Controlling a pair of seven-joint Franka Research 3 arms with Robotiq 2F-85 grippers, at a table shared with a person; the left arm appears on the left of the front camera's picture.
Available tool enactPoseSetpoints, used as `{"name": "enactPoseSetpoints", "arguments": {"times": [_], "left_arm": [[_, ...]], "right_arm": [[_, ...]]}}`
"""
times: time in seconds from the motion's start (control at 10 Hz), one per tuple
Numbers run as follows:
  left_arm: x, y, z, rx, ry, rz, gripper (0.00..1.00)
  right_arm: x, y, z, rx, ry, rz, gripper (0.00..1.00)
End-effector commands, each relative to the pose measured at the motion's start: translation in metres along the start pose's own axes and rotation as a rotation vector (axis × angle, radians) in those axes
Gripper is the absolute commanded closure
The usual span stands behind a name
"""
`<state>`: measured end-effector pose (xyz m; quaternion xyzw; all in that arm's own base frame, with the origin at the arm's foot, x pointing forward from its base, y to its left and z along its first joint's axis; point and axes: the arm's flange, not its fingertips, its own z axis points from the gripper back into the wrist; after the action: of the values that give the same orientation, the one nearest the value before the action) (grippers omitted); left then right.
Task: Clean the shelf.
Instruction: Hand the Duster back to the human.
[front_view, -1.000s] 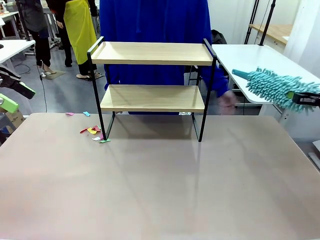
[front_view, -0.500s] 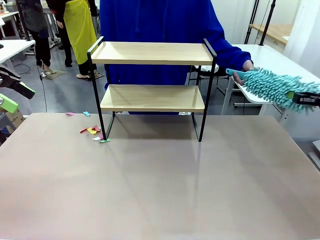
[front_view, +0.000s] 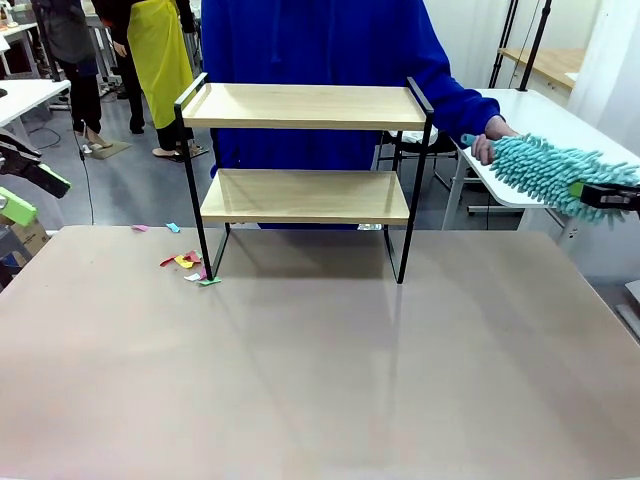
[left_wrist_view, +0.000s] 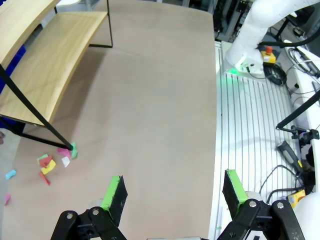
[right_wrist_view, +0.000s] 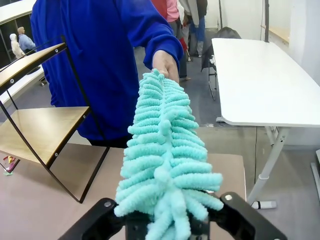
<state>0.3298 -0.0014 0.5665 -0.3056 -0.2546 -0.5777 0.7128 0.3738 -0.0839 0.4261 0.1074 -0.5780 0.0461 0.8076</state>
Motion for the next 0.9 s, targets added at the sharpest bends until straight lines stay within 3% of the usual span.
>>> {"name": "enactPoseSetpoints", "arguments": {"times": [0.0,0.2,0.3,0.6,0.8], "left_arm": [[0.002,-0.001,0.001,-0.006,-0.031,-0.009,0.00],[0.002,-0.001,0.001,-0.006,-0.031,-0.009,0.00],[0.002,-0.001,0.001,-0.006,-0.031,-0.009,0.00],[0.002,-0.001,0.001,-0.006,-0.031,-0.009,0.00],[0.002,-0.001,0.001,-0.006,-0.031,-0.009,0.00]], "right_arm": [[-0.001,0.001,-0.003,-0.025,-0.023,0.034,0.00],[0.005,-0.002,-0.001,0.036,-0.025,-0.029,0.03],[0.014,-0.002,0.005,0.073,-0.048,-0.070,0.00],[0.067,-0.006,0.048,0.146,-0.208,-0.201,0.00],[0.092,-0.028,0.075,0.171,-0.314,-0.344,0.00]]}}
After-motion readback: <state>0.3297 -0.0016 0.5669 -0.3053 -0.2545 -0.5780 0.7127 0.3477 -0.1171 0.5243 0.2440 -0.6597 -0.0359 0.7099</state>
